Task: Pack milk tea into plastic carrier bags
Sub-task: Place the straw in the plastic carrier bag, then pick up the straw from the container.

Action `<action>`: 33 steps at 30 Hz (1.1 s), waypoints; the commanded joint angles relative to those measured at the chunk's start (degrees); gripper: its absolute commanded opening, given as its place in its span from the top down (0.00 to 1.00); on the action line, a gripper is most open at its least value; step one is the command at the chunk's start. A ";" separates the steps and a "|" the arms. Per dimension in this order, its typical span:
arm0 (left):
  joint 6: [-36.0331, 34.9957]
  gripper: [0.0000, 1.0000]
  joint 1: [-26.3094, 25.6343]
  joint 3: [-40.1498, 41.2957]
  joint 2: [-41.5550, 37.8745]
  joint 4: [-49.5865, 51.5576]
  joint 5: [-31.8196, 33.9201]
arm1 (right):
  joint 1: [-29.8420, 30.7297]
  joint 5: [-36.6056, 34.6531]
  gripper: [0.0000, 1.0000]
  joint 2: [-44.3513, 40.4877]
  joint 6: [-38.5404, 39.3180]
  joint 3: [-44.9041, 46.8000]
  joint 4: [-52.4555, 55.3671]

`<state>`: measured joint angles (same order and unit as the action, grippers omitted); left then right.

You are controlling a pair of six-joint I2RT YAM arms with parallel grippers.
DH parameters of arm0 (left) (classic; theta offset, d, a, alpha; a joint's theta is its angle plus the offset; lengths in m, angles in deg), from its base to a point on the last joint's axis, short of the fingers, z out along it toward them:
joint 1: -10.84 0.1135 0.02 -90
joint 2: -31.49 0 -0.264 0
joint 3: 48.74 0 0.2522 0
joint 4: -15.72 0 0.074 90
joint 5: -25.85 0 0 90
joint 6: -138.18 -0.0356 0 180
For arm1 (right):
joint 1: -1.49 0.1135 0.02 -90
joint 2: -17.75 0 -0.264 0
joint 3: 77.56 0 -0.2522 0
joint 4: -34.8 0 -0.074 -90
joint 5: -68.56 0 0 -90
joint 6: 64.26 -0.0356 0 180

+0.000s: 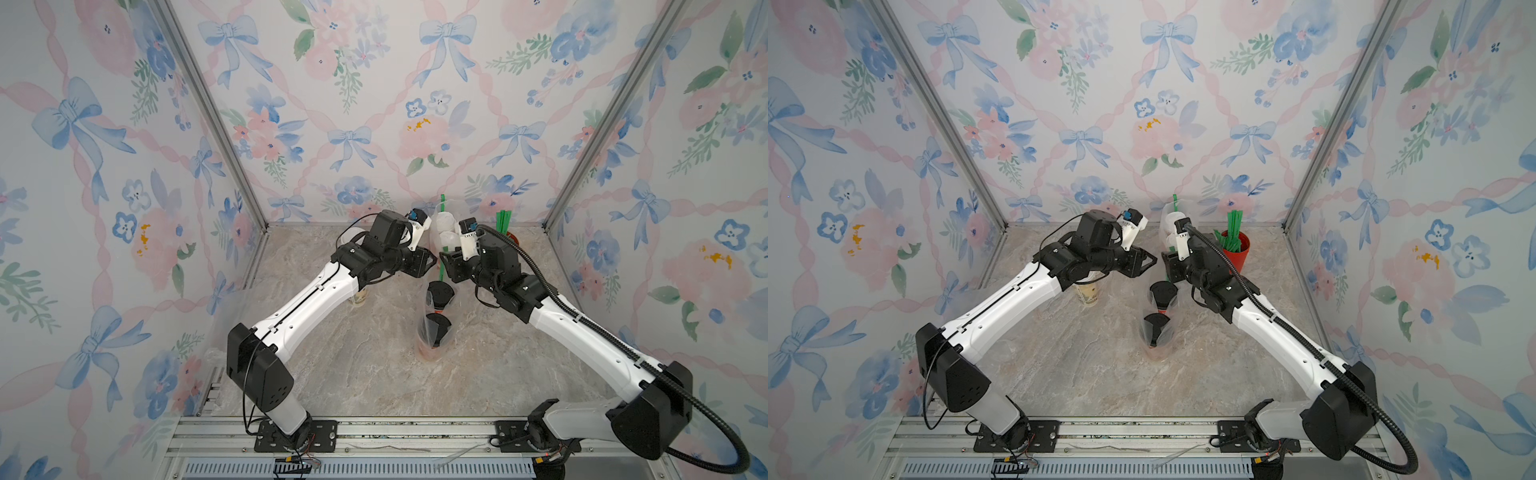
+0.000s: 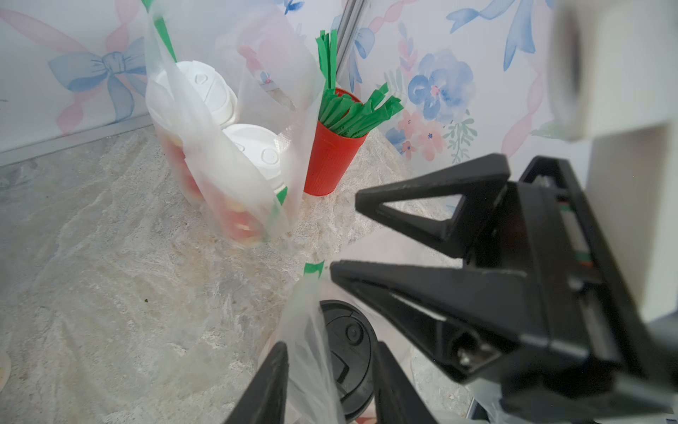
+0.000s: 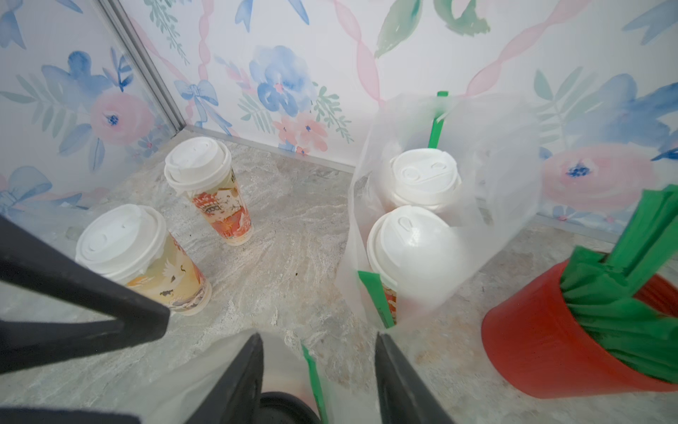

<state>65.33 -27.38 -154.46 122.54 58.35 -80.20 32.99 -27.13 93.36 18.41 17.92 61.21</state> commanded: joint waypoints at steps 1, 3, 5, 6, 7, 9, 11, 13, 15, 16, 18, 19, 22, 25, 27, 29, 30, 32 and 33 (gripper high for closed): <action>0.21 0.57 0.12 2.37 -3.76 0.09 1.19 | -3.21 1.08 0.48 -1.09 -2.95 -5.14 7.56; 0.64 0.55 -0.03 3.97 -5.57 0.13 1.56 | -5.34 2.51 0.48 -1.08 -3.73 -6.82 9.59; 1.08 0.53 -0.36 5.65 -7.36 0.19 1.73 | -7.85 3.39 0.48 -1.01 -4.01 -7.75 11.09; 1.30 0.52 -0.54 6.69 -8.34 0.18 1.95 | -9.24 3.64 0.48 -0.76 -3.93 -8.36 12.04; 1.52 0.51 -0.76 7.65 -9.19 0.15 2.19 | -10.65 3.75 0.48 -0.36 -3.87 -9.04 12.96; 1.96 0.50 -1.20 9.48 -10.56 0.22 2.56 | -13.99 5.26 0.48 0.87 -4.04 -10.42 15.03; 2.65 0.49 -1.58 11.50 -11.69 0.14 2.87 | -17.21 6.63 0.49 2.29 -4.41 -11.52 16.35; 3.30 0.49 -1.96 13.45 -12.76 0.19 3.03 | -20.19 7.79 0.51 3.66 -4.41 -11.98 16.81; 3.66 0.48 -2.37 14.79 -13.54 0.17 3.22 | -22.35 7.22 0.52 4.89 -4.19 -12.17 17.11; 3.85 0.48 -2.64 15.41 -13.90 0.20 3.45 | -23.54 6.74 0.53 5.42 -4.06 -12.10 16.96; 4.19 0.48 -2.94 16.37 -14.51 0.19 3.95 | -25.60 6.06 0.55 6.50 -4.13 -12.11 16.71; 4.34 0.48 -2.98 16.75 -14.69 0.14 4.17 | -26.71 6.06 0.55 7.02 -4.26 -11.97 16.36; 4.48 0.48 -3.08 17.34 -14.93 0.15 4.53 | -29.57 6.55 0.57 8.91 -4.38 -11.34 15.27; 4.56 0.48 -3.22 17.43 -14.78 0.16 4.63 | -31.45 7.19 0.58 11.09 -4.67 -10.54 13.89; 4.56 0.48 -3.26 17.26 -14.59 0.21 4.72 | -32.24 7.27 0.61 12.30 -4.72 -9.95 13.30; 4.56 0.48 -3.26 17.04 -14.27 0.16 4.66 | -32.93 8.03 0.64 13.43 -5.01 -9.13 12.20; 4.56 0.48 -3.25 16.99 -14.15 0.14 4.69 | -33.44 8.71 0.65 13.96 -5.06 -8.49 11.30; 4.40 0.48 -3.27 16.82 -13.94 0.17 4.71 | -33.98 10.36 0.66 15.33 -5.06 -8.22 10.48; 4.39 0.48 -3.28 16.75 -13.84 0.16 4.74 | -34.12 10.67 0.66 16.13 -4.97 -8.42 10.52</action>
<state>69.31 -30.42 -137.41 108.90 58.37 -75.92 -0.40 -18.98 107.96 13.93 8.93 73.45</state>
